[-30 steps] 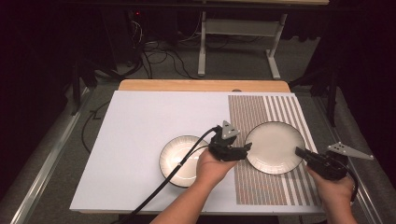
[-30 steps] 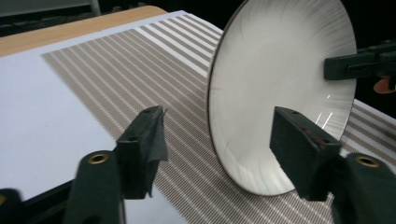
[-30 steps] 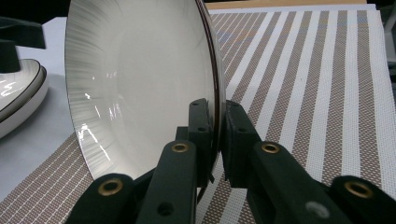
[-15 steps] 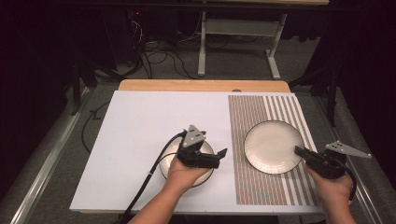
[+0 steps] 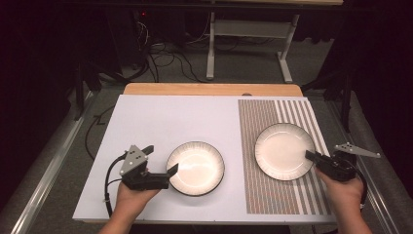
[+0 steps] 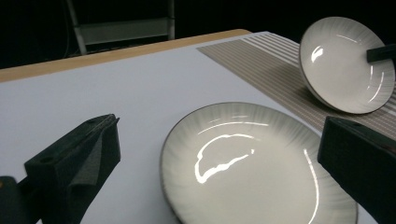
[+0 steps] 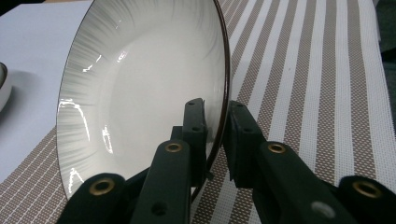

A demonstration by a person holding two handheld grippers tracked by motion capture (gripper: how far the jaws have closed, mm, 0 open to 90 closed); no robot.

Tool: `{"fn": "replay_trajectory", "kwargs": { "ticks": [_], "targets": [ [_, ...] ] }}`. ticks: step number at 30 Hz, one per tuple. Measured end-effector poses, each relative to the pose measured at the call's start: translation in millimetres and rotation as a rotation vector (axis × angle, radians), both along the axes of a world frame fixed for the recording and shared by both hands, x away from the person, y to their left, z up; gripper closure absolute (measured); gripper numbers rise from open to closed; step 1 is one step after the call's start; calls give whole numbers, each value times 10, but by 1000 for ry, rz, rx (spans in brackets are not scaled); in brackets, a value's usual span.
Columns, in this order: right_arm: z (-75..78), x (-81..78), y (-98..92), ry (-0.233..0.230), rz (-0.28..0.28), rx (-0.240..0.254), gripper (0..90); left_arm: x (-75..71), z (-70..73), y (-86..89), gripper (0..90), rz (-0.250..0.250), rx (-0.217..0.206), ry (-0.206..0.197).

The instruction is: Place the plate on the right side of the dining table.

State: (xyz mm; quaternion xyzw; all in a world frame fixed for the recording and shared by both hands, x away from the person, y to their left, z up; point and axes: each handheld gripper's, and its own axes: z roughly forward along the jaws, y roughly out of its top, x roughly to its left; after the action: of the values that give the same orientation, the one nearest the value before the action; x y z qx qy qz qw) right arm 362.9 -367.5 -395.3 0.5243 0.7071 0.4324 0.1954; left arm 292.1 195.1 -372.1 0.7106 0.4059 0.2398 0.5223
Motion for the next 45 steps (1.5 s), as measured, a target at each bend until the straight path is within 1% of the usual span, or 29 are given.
{"fn": "replay_trajectory", "kwargs": {
  "ticks": [2,3,4,6,7,8,9,10,11,14,15,16,17,19,20,24,25,26,27,29,30,31,32,33,34,35,42,44,45],
  "targets": [
    [-12,30,-2,18,-10,0,803,-5,-60,143,1,26,-23,8],
    [-19,45,-3,27,-16,1,801,7,-81,170,1,27,-27,1],
    [-28,61,-6,38,-21,3,797,1,-96,187,1,36,-26,12],
    [-37,74,-6,49,-30,8,797,19,-114,193,1,26,-27,5],
    [-45,93,-13,62,-37,19,796,17,-128,199,1,35,-23,22],
    [-45,93,-13,62,-37,19,796,17,-128,199,1,35,-23,22],
    [-45,101,-11,67,-41,19,796,27,-131,198,1,26,-33,13],
    [-47,108,-11,68,-42,20,796,20,-125,205,1,34,-29,20],
    [-48,113,-9,72,-50,23,795,28,-121,207,1,25,-32,10],
    [-61,134,-10,85,-62,24,792,25,-118,214,1,19,-37,5],
    [-74,151,-15,98,-74,38,791,26,-125,215,1,20,-24,7],
    [-74,151,-15,98,-74,38,791,26,-125,215,1,20,-24,7],
    [-86,171,-30,117,-80,50,792,32,-133,218,1,19,-21,11],
    [-99,191,-37,125,-86,57,792,35,-136,220,1,24,-19,15],
    [-104,200,-35,129,-91,62,791,31,-140,230,1,37,-20,28],
    [-116,227,-33,137,-103,68,792,37,-147,227,1,38,-13,28],
    [-128,246,-35,145,-112,74,791,42,-150,216,1,37,3,24],
    [-128,246,-35,145,-112,74,791,42,-150,216,1,37,3,24],
    [-145,263,-30,152,-128,79,788,50,-156,199,1,35,17,21],
    [-160,278,-28,154,-140,77,788,53,-160,192,1,35,18,19],
    [-166,285,-28,155,-145,78,789,56,-167,184,1,37,31,14],
    [-166,285,-28,155,-145,78,789,56,-167,184,1,37,31,14],
    [-178,293,-25,156,-165,48,797,64,-179,188,1,32,44,16],
    [-195,301,-27,166,-172,39,797,84,-188,189,1,10,39,1],
    [-217,309,-37,172,-172,45,797,85,-193,192,1,15,40,5],
    [-227,310,-45,168,-173,53,799,75,-195,196,1,35,44,21],
    [-228,293,-15,138,-179,14,783,62,-194,218,1,37,40,6],
    [-211,274,-18,113,-188,-14,732,58,-196,221,1,36,38,5],
    [-195,257,-24,102,-200,-16,704,48,-195,229,1,38,37,1]
  ]
}}
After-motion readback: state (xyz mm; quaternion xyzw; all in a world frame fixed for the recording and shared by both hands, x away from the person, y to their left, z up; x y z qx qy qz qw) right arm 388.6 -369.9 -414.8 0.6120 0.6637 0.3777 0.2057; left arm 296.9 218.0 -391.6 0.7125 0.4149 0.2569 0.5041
